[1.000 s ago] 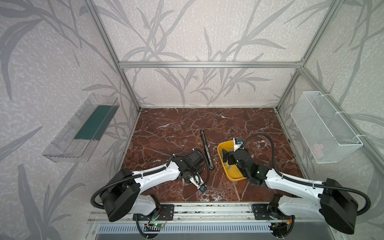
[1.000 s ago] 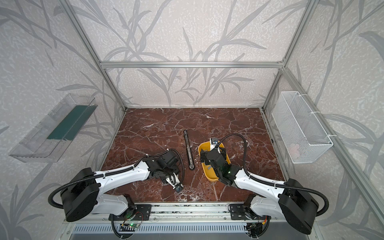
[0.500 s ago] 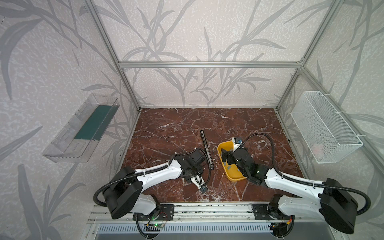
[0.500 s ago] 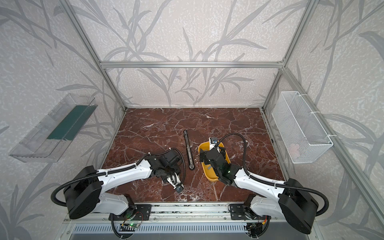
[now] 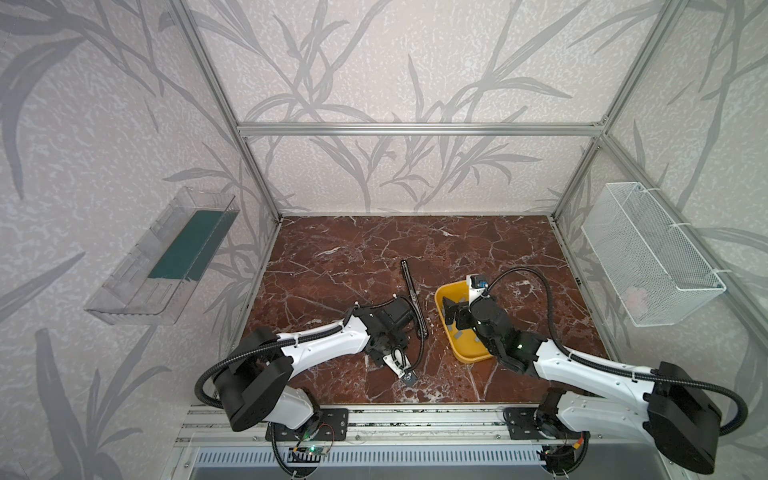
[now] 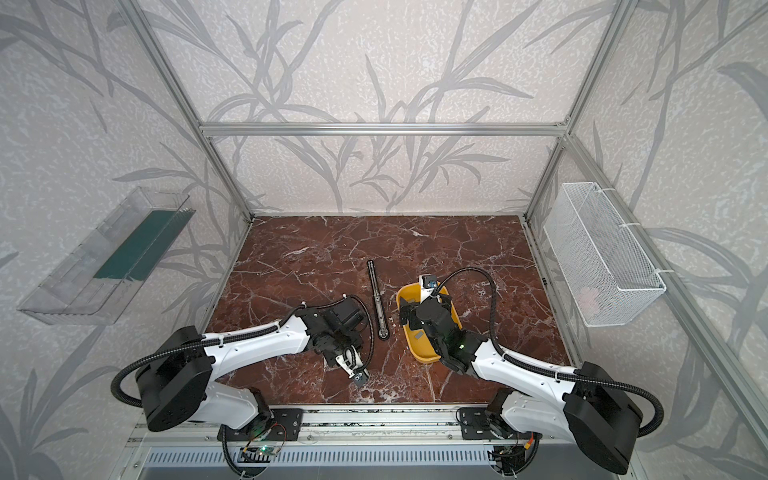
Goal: Load the staples into the stapler
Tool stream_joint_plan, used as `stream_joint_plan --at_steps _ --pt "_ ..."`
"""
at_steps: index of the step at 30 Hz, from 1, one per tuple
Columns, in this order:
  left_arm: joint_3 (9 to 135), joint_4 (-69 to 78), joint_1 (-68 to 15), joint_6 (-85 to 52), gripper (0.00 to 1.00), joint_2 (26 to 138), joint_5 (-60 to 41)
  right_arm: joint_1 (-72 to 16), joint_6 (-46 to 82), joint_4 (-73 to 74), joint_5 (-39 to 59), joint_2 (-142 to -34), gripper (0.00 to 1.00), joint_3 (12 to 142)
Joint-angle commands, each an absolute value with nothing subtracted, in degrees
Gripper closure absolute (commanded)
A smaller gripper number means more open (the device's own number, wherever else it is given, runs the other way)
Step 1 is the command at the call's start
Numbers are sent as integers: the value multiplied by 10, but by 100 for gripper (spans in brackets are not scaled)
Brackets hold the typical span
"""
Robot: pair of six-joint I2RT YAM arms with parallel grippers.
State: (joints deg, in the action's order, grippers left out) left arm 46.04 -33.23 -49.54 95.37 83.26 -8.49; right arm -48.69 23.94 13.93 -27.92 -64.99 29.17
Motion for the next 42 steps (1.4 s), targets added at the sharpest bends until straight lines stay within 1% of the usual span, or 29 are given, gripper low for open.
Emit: stream_joint_plan --at_steps 1,6,10,20,22,25,31,35,42 --pt "473 -355 -498 960 61 840 -92 -485 236 149 -278 -650 1 294" --pt "475 -357 -498 960 63 845 -95 -485 238 147 -279 -650 1 294" --pt "479 -360 -498 959 68 851 -92 -485 239 147 -279 -652 1 295" --pt "478 -358 -497 960 69 858 -86 -485 249 122 -294 -661 1 311" --pt "478 -358 -497 959 68 859 -83 -485 250 124 -294 -659 1 309" --pt "476 -352 -498 953 63 858 -81 -485 250 126 -293 -657 1 308" --pt "477 -347 -492 950 63 855 -76 -485 249 132 -290 -654 1 302" --pt "478 -350 -491 951 64 857 -77 -485 249 132 -291 -654 1 302" --pt "480 -354 -491 953 70 865 -74 -485 250 132 -290 -654 1 302"
